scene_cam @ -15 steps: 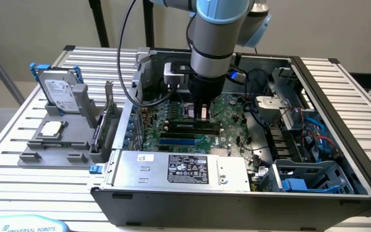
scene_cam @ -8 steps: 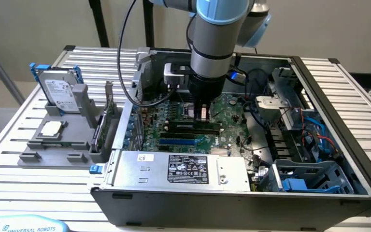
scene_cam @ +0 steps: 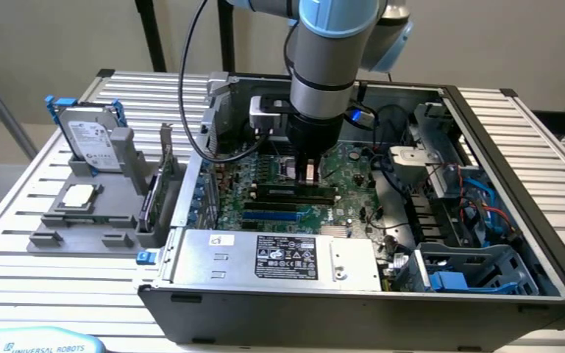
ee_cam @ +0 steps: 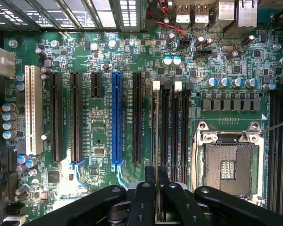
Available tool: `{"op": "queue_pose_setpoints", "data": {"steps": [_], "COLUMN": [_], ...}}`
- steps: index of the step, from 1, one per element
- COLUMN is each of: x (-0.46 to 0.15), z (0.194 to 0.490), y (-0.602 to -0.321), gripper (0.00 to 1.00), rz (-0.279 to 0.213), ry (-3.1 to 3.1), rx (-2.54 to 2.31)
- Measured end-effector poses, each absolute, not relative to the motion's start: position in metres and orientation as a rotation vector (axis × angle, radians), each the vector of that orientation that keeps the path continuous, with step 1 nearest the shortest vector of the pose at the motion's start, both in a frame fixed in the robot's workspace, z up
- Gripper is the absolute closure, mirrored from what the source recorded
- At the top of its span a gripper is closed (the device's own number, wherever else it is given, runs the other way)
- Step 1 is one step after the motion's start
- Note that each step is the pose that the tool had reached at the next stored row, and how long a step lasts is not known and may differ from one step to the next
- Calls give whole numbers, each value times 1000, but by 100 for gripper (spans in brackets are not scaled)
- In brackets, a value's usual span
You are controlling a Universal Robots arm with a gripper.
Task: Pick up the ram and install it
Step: 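Insert the ram into the slot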
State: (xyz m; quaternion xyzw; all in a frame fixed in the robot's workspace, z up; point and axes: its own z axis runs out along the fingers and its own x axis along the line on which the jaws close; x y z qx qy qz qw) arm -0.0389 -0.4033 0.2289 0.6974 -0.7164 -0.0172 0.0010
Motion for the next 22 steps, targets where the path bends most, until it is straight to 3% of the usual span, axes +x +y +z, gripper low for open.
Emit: {"op": "queue_pose_setpoints", "data": {"steps": [22], "x": [-40], "z": [227], "y": [-403], "gripper": [87], "rz": [-55], "ry": [-2256], "rx": [2186]}}
